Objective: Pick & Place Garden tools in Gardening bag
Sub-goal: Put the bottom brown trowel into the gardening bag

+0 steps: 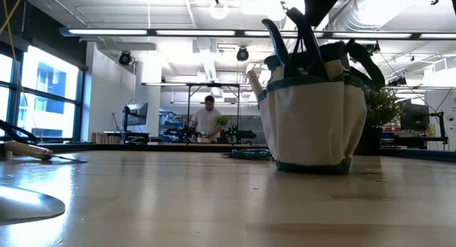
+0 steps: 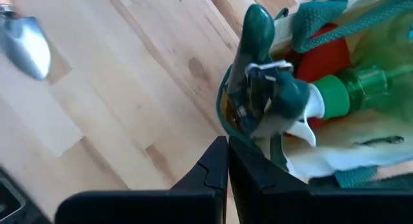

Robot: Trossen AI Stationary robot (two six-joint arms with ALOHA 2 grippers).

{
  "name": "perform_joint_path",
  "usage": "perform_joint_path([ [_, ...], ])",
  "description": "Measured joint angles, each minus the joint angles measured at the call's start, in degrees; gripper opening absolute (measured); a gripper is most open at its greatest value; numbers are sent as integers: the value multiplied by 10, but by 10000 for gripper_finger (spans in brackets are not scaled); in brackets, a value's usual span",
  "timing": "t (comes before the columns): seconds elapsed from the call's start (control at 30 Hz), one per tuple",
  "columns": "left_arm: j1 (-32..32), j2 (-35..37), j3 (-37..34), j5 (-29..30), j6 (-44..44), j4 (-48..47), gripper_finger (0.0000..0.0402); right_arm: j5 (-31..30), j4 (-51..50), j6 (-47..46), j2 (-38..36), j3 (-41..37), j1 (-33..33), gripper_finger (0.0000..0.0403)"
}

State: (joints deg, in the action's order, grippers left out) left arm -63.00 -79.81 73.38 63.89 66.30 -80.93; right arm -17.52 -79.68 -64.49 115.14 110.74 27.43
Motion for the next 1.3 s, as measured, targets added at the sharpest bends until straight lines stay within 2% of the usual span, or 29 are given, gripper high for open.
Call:
perform_joint_path([
  [0.17,0,0,0,17,0,0,175,-10,-28,-32,-27,0,17,3],
  [0.3,0,0,0,56,2,9,175,-32,-92,-91,-55,0,45,3],
  [0.43,15,0,0,83,0,52,175,-50,-103,-141,-90,-4,83,3],
  [0.6,65,-2,1,83,0,133,175,-142,-103,-156,-120,-4,129,3],
  [0.7,113,-16,1,62,-5,168,175,-196,-103,-125,-126,-4,142,3],
  [0.8,157,-23,1,26,-35,179,175,-236,-103,-75,-126,-4,149,3],
  [0.87,183,-24,1,-18,-58,179,175,-247,-103,-46,-126,-4,150,3],
  [1.1,251,-20,31,-278,-127,177,175,-240,-103,55,-126,-4,150,3],
  [1.3,263,-21,37,-441,-155,212,175,-239,-103,147,-126,-4,141,3],
])
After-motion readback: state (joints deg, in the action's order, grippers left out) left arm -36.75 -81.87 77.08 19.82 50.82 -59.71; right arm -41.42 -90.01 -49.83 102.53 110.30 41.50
